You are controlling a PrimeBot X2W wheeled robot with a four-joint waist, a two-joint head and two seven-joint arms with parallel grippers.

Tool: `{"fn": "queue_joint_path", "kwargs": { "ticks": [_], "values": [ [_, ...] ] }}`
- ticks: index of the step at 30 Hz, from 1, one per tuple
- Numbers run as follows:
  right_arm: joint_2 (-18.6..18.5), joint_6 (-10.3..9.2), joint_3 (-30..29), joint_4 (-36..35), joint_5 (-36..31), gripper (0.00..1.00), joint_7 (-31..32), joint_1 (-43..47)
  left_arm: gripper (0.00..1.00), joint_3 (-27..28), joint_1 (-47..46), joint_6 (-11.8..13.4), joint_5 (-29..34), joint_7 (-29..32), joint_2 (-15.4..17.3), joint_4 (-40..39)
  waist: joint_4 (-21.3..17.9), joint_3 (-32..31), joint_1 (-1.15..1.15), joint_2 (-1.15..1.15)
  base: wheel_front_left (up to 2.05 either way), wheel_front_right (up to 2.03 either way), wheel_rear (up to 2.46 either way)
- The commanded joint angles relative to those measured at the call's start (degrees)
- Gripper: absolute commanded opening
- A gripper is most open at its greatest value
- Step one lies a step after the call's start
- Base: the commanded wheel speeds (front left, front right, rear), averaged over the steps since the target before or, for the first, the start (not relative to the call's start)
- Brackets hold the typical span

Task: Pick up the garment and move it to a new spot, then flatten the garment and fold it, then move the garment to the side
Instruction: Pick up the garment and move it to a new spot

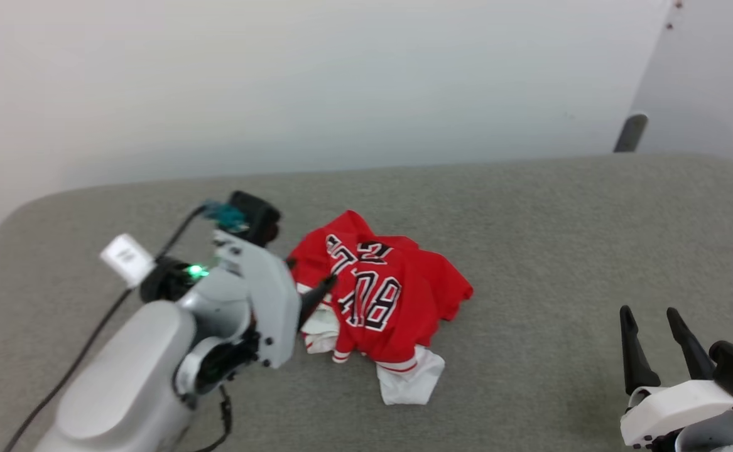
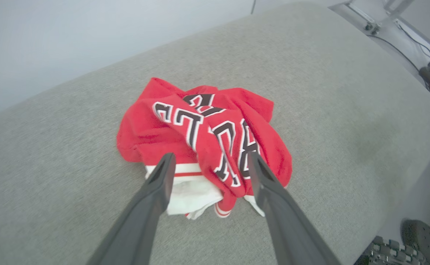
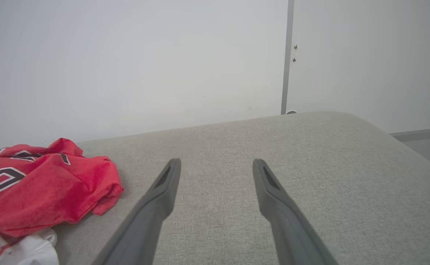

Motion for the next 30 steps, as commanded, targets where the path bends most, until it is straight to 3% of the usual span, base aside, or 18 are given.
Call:
{"fn": "queue_joint_path", "kwargs": {
  "ticks": [1,11,19,30],
  "values": [
    [-0.21,0.02,0.25,-0.16,0.30,1.00,0.05,0.42,1.00,0.35,0.91,0.16,-0.16,-0.65,0.15,-0.36,1.59,-1.38,0.00,0.00,0.00,0.00,0.00],
    [-1.01,0.02,2.05,0.20,1.38,1.00,0.74,2.02,1.00,8.31,11.18,0.95,1.18,-18.76,5.23,-7.40,5.85,-3.27,0.00,0.00,0.00,0.00,0.00],
    [-1.10,0.02,3.08,-0.16,2.17,1.00,1.44,2.59,1.00,15.07,20.79,1.67,2.51,-35.57,7.22,-8.87,8.40,-4.01,0.00,0.00,0.00,0.00,0.00],
    [-1.14,0.02,3.57,-1.33,3.14,1.00,2.21,3.85,1.00,19.55,31.77,3.87,1.83,-45.90,6.80,-8.00,11.03,-3.92,0.00,0.00,0.00,0.00,0.00]
  ]
}}
